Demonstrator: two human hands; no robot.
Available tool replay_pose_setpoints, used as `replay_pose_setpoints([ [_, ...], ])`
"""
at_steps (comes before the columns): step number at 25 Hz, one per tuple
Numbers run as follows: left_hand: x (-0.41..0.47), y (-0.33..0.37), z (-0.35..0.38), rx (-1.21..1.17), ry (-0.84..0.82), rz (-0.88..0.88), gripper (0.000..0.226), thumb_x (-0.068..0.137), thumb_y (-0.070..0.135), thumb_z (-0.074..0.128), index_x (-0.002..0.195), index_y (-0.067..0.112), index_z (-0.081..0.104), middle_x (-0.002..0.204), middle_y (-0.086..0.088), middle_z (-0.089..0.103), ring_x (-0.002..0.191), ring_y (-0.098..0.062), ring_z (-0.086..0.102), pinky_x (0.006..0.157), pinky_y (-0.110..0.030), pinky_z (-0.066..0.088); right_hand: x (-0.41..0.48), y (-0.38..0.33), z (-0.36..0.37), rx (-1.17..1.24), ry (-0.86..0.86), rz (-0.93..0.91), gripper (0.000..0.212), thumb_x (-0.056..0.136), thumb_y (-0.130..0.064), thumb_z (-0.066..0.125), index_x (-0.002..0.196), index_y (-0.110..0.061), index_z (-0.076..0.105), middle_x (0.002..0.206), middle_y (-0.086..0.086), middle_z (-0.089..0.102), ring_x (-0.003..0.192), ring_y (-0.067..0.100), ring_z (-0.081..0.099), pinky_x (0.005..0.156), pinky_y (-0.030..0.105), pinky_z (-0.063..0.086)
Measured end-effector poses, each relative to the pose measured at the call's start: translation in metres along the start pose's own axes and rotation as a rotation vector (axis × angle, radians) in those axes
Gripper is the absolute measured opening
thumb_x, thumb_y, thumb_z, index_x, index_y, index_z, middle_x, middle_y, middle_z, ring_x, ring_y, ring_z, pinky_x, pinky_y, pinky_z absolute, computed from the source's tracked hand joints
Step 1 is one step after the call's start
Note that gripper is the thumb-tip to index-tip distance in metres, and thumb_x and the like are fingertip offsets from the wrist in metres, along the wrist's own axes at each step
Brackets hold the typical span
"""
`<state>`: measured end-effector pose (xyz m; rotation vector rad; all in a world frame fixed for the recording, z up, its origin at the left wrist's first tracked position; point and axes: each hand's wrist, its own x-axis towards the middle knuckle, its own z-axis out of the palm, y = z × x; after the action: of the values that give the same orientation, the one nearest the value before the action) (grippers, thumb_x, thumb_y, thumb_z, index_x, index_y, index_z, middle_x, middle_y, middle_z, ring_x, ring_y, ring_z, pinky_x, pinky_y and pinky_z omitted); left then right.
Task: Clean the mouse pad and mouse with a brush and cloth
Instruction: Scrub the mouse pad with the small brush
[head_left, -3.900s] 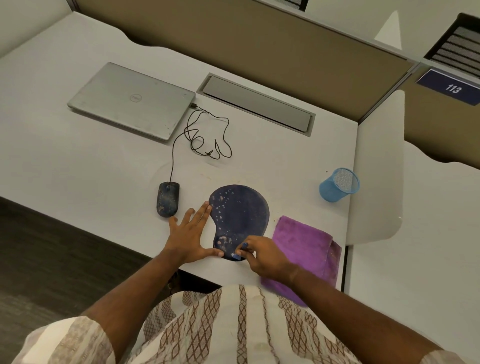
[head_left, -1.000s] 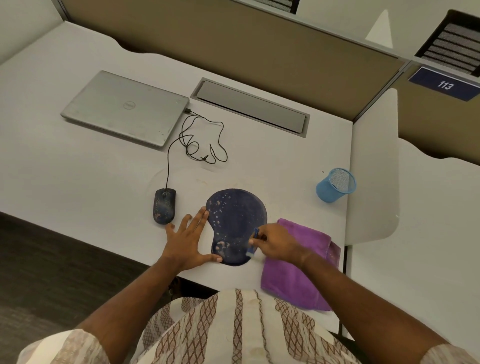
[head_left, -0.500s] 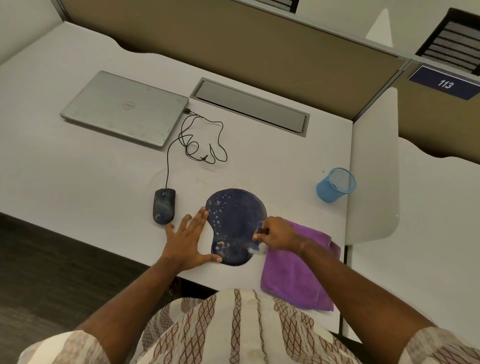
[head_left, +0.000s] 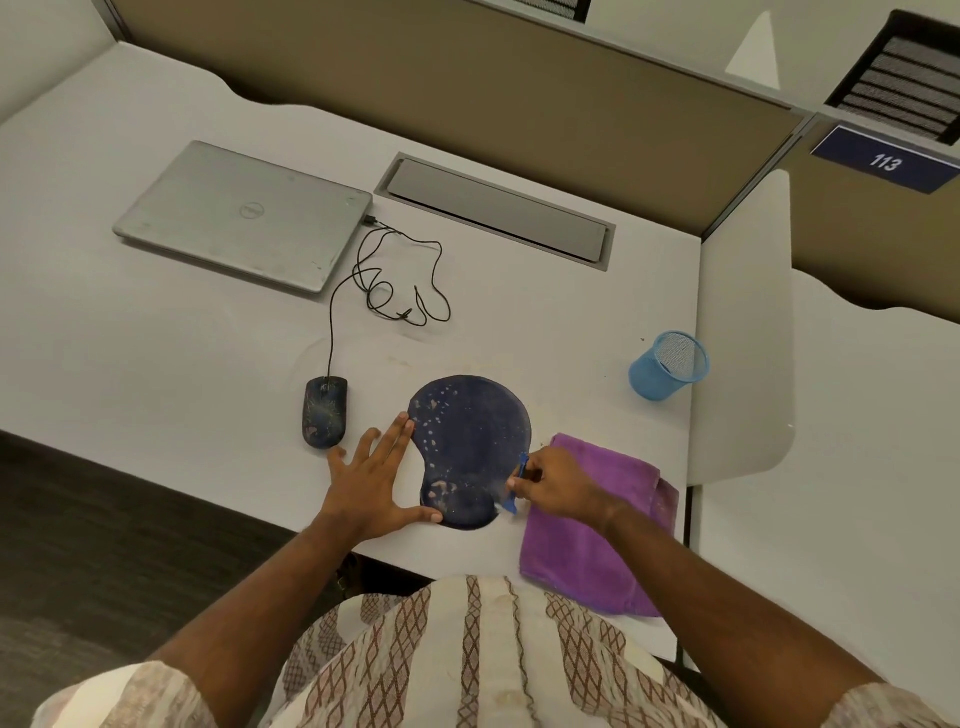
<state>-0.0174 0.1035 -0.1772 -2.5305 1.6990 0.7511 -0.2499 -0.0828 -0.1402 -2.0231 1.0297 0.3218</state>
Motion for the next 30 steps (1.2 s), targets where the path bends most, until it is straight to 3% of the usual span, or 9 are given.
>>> replay_pose_setpoints([
  [2, 0.0, 0.0, -0.001, 0.007, -0.007, -0.005, 0.133, 0.053, 0.107, 0.027, 0.152, 0.035, -0.026, 0.162, 0.015, -0.027, 0.154, -0.026, 0.0, 0.114, -0.067, 0.013, 0.0, 0.0, -0.009, 0.074, 0.062, 0.016, 0.024, 0.091, -0.033, 0.067, 0.075, -0.015, 0.068, 0.063, 0.0, 0.062, 0.055, 0.006, 0.053, 0.056, 0.022, 0.045],
  [5, -0.001, 0.001, -0.003, 0.005, -0.006, -0.005, 0.134, 0.053, 0.107, 0.028, 0.152, 0.034, -0.025, 0.162, 0.015, -0.026, 0.154, -0.025, 0.0, 0.114, -0.066, 0.014, 0.001, -0.005, -0.011, 0.222, 0.291, 0.029, 0.026, 0.09, -0.035, 0.069, 0.074, -0.014, 0.07, 0.064, 0.002, 0.064, 0.054, 0.007, 0.051, 0.055, 0.021, 0.043],
  [11, -0.002, 0.002, -0.003, 0.009, -0.013, -0.003, 0.134, 0.054, 0.106, 0.029, 0.152, 0.034, -0.027, 0.162, 0.014, -0.026, 0.154, -0.026, -0.001, 0.115, -0.067, 0.014, -0.013, -0.003, 0.006, 0.07, 0.078, -0.002, 0.029, 0.094, -0.028, 0.063, 0.073, -0.007, 0.065, 0.06, 0.002, 0.055, 0.054, 0.008, 0.049, 0.057, 0.03, 0.044],
  [15, -0.001, 0.002, -0.004, 0.014, -0.019, -0.001, 0.133, 0.055, 0.106, 0.028, 0.152, 0.034, -0.027, 0.162, 0.013, -0.027, 0.154, -0.026, -0.001, 0.115, -0.067, 0.014, -0.006, -0.011, -0.007, 0.178, 0.351, 0.031, 0.031, 0.092, -0.031, 0.066, 0.07, -0.009, 0.065, 0.056, -0.005, 0.054, 0.048, 0.006, 0.046, 0.05, 0.017, 0.039],
  [21, -0.002, 0.002, -0.003, 0.02, -0.019, 0.001, 0.132, 0.053, 0.107, 0.024, 0.151, 0.034, -0.029, 0.162, 0.013, -0.027, 0.154, -0.026, -0.001, 0.115, -0.067, 0.013, -0.015, -0.008, 0.021, 0.035, 0.143, -0.018, 0.033, 0.094, -0.028, 0.062, 0.061, -0.025, 0.056, 0.054, -0.01, 0.05, 0.048, 0.002, 0.05, 0.046, 0.014, 0.037],
  [26, -0.001, 0.0, -0.003, 0.021, -0.021, 0.003, 0.132, 0.053, 0.107, 0.023, 0.15, 0.034, -0.03, 0.161, 0.013, -0.029, 0.154, -0.026, -0.001, 0.115, -0.068, 0.013, -0.002, -0.008, -0.002, 0.098, 0.336, 0.052, 0.031, 0.094, -0.027, 0.064, 0.067, -0.012, 0.062, 0.055, -0.01, 0.051, 0.049, 0.006, 0.046, 0.048, 0.01, 0.038],
  [30, -0.001, 0.001, -0.003, 0.018, -0.026, 0.0, 0.132, 0.054, 0.107, 0.024, 0.15, 0.035, -0.029, 0.162, 0.013, -0.028, 0.154, -0.027, -0.001, 0.115, -0.068, 0.013, -0.005, -0.012, 0.002, 0.163, 0.438, 0.023, 0.026, 0.094, -0.029, 0.064, 0.07, -0.018, 0.062, 0.058, -0.014, 0.054, 0.051, 0.005, 0.052, 0.05, 0.01, 0.041],
])
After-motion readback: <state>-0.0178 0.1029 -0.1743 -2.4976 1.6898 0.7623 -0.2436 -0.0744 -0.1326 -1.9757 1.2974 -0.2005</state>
